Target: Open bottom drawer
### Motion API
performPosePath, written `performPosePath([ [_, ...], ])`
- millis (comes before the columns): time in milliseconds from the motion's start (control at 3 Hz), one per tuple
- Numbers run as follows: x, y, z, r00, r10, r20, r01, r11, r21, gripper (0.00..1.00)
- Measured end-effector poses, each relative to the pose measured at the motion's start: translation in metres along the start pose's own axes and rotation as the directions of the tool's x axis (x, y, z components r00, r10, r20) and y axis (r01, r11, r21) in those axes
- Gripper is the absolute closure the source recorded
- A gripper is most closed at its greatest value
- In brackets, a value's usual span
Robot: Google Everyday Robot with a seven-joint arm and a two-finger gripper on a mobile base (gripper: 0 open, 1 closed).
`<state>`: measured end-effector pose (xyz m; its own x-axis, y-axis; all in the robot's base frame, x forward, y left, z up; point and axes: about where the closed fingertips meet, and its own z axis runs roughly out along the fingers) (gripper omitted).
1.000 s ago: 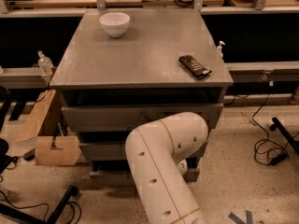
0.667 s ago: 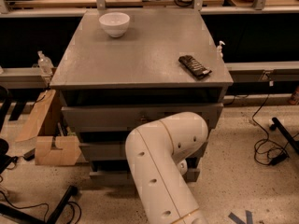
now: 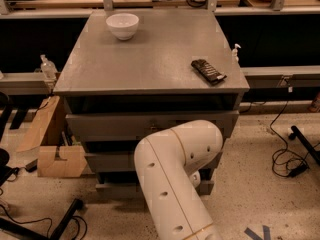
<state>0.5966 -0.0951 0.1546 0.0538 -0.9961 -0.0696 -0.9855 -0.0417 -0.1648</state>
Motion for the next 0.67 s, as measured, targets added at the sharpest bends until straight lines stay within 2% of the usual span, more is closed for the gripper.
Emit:
performPosePath([
  [333,0.0,0.0,0.0,1.0,0.0,0.0,0.0,1.0,0.0,0.82],
  [667,0.0,0.0001,0.0,1.0,0.0,0.0,0.0,1.0,0.0,0.52],
])
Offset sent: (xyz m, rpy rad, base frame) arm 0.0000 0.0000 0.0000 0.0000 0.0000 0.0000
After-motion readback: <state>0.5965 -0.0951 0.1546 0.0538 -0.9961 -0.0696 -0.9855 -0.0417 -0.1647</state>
